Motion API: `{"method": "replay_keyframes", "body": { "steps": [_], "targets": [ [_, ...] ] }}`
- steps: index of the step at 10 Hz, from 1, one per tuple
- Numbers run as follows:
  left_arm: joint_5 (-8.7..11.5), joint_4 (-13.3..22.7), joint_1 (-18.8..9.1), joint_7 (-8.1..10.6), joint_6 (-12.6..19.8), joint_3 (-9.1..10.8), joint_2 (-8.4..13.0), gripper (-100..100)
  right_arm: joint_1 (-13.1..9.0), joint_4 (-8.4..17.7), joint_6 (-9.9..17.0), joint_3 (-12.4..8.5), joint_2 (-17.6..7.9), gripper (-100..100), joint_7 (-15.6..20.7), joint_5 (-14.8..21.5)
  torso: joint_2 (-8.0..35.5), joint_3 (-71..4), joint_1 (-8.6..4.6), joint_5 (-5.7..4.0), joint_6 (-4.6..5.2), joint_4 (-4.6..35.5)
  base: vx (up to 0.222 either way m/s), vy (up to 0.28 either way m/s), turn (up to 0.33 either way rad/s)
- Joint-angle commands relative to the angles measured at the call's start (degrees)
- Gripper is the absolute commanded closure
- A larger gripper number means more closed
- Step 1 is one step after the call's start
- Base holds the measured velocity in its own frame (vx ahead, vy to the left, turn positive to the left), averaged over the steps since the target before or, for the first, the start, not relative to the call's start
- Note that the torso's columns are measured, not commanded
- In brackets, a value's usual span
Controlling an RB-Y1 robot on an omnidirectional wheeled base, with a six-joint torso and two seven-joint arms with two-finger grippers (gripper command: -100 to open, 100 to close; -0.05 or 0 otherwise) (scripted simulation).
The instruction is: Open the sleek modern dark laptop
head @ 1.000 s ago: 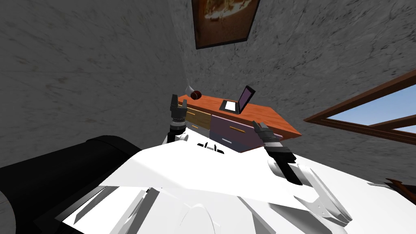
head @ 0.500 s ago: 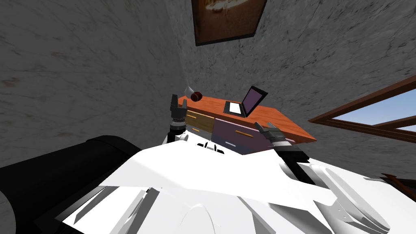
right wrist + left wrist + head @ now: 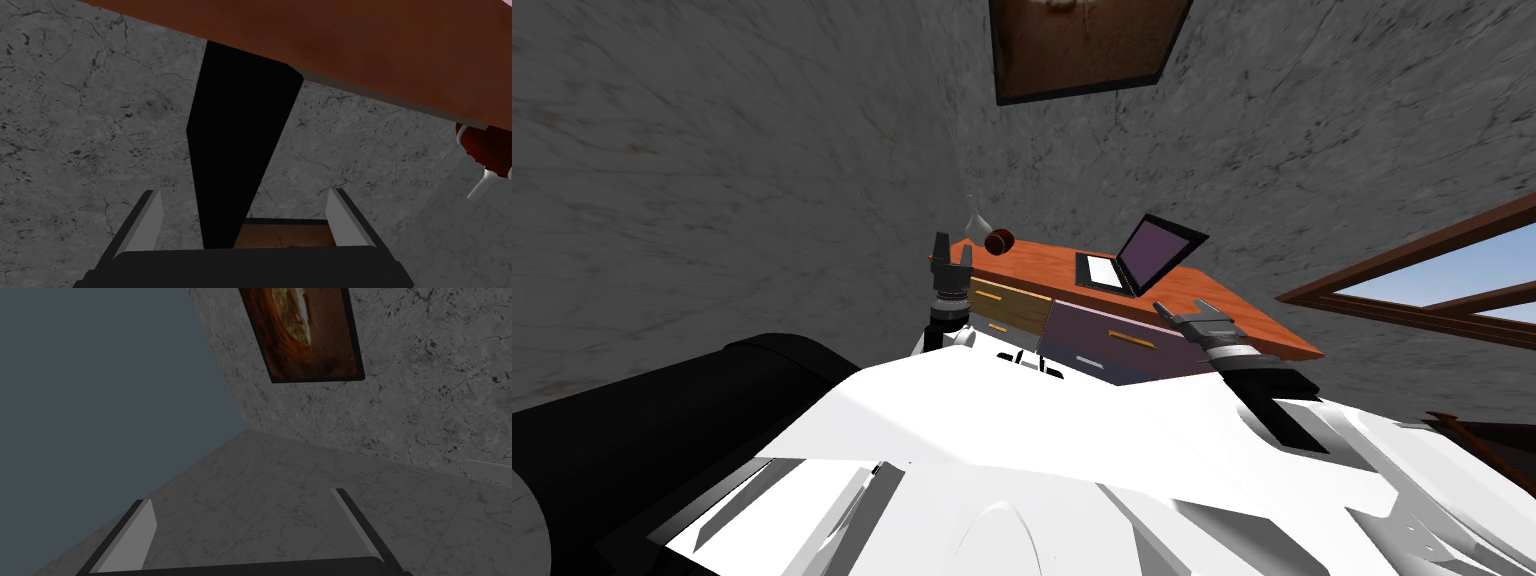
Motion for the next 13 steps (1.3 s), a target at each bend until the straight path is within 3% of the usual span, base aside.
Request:
{"method": "replay_keyframes", "body": {
  "steps": [1,10,11,12,13],
  "targets": [
    [0.0,0.0,0.0,0.0,0.0,0.0,0.0,0,-0.54,2.52,1.96,-1.51,-4.47,-100,1.84,3.38,-0.05,-0.03,0.27,0.08,-0.03,-0.02,0.094,0.197,-0.104],
    [0.0,0.0,-0.01,0.0,0.0,0.0,0.0,0,-1.12,7.98,5.84,-5.77,-16.64,-100,6.03,11.17,0.02,0.01,0.16,0.06,-0.02,0.0,0.066,0.144,-0.069],
    [0.0,0.0,-0.01,0.0,0.0,0.0,0.0,0,-1.38,8.0,5.21,-5.43,-15.8,-100,5.72,10.55,-0.01,-0.01,0.22,0.07,-0.01,0.0,0.029,0.071,-0.019],
    [0.0,0.0,-0.01,0.0,0.0,0.0,0.01,0,-1.15,8.41,5.35,-6.02,-17.27,-100,5.13,10.29,0.05,0.03,0.0,0.02,-0.03,0.01,0.095,0.044,0.013],
    [0.0,0.0,0.0,0.0,0.0,0.01,0.01,0,-1.39,8.31,5.36,-5.62,-16.72,-100,5.49,10.45,-0.16,-0.09,0.0,0.0,-0.03,-0.04,0.061,0.025,0.002]
  ]
}}
